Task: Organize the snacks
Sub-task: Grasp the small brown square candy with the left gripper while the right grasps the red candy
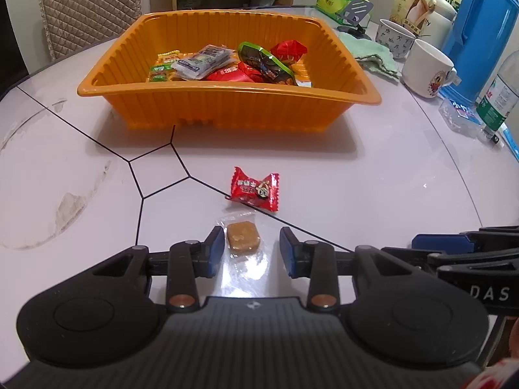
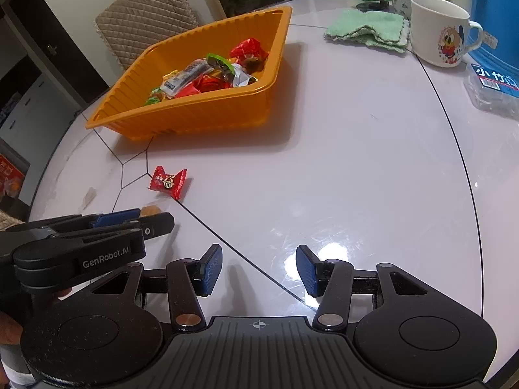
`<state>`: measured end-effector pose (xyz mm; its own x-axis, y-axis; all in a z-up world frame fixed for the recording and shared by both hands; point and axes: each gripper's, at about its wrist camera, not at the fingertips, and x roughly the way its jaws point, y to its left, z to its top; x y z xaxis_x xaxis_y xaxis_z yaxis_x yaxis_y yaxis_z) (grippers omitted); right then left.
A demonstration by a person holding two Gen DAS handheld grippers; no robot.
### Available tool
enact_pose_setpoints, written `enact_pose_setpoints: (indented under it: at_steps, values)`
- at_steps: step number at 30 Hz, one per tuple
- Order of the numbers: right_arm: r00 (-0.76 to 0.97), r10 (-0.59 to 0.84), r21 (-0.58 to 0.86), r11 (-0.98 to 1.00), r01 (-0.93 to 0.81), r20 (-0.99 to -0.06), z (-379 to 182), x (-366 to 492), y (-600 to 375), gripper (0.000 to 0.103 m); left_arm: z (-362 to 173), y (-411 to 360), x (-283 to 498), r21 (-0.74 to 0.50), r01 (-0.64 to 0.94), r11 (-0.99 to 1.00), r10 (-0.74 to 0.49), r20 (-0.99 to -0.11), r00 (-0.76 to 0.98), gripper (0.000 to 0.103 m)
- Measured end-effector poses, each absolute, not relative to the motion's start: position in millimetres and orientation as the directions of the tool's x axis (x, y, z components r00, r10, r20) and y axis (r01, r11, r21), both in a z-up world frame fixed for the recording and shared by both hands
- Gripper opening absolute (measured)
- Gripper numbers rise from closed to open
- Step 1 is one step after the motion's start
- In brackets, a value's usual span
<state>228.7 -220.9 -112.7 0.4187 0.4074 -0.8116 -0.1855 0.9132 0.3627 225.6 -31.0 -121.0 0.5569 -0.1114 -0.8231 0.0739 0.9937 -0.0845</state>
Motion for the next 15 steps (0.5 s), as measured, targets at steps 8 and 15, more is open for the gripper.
enact_pose_setpoints:
  at_steps: [8, 15]
  values:
    - [0.415, 0.413, 0.364, 0.911, -0.195, -0.811, -115, 233, -217, 0.051, -122, -27, 226, -0.069, 0.085, 0.994, -0.106, -0.819, 0.564, 0.023]
    - [0.408, 0.436, 0.364, 0.899, -0.244, -0.802, -114, 236, -204, 0.051, -121, -11, 222, -0.068, 0.055, 0.996, -0.087, -0.821, 0.564, 0.020]
